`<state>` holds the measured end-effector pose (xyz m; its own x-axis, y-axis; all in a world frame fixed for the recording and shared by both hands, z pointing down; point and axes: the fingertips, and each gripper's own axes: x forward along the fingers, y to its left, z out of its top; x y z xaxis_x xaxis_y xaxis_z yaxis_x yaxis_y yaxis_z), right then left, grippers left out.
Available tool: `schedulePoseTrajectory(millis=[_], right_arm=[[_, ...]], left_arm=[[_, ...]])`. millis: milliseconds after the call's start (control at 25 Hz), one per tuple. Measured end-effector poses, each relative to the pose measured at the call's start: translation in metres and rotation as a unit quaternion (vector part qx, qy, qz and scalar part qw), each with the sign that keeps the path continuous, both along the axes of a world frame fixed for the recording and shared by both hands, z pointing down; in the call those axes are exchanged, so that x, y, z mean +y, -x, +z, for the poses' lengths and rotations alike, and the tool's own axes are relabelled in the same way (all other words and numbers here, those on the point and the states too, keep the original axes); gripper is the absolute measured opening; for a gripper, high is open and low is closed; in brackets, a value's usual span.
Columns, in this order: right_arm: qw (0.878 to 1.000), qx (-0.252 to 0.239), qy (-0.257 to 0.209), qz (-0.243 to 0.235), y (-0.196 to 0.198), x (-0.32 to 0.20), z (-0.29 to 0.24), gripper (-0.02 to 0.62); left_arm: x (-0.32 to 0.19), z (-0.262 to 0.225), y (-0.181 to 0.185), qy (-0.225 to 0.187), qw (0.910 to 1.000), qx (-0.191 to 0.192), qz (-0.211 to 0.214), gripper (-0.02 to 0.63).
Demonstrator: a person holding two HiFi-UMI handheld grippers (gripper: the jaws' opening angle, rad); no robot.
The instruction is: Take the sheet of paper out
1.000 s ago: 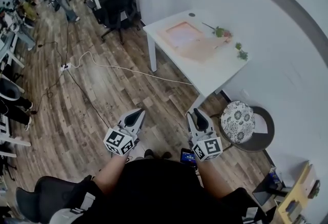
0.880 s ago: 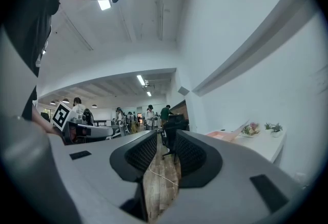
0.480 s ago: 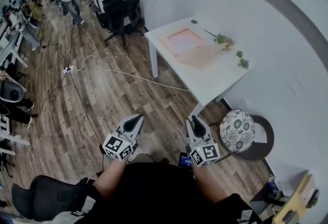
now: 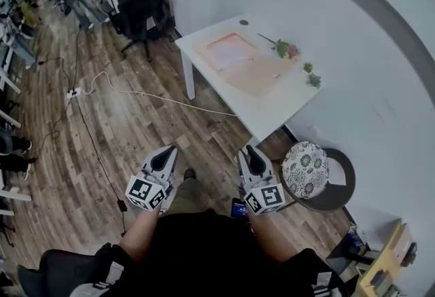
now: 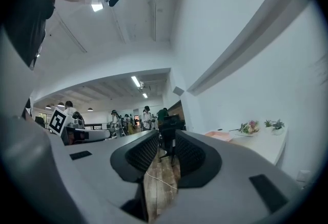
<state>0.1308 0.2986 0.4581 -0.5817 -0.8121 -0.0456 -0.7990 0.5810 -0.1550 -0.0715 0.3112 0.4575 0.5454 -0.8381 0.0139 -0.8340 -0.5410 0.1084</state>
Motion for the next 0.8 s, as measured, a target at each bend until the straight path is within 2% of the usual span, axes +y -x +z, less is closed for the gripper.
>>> schedulePoseTrajectory(millis=[200,440,800], right_arm=[[1.000,0.007,0.019,0.001,0.014,-0.043,0.006,0.095],[1.000,0.004,0.021,-0.004,0.047,-0.104,-0.002,0.095],[0.999,0.001,0.026,0.029,0.075,-0.191,-0.010,0.094]], left_arm=[[-0.052,0.004,0.007,0.005,0.9999,0.010,0.009,0.003],[-0.121,0.002,0.028,0.005,0.9995,0.019,0.026,0.003],[-0.215,-0.006,0.064,-0.005,0.9983,0.023,0.054,0.003]])
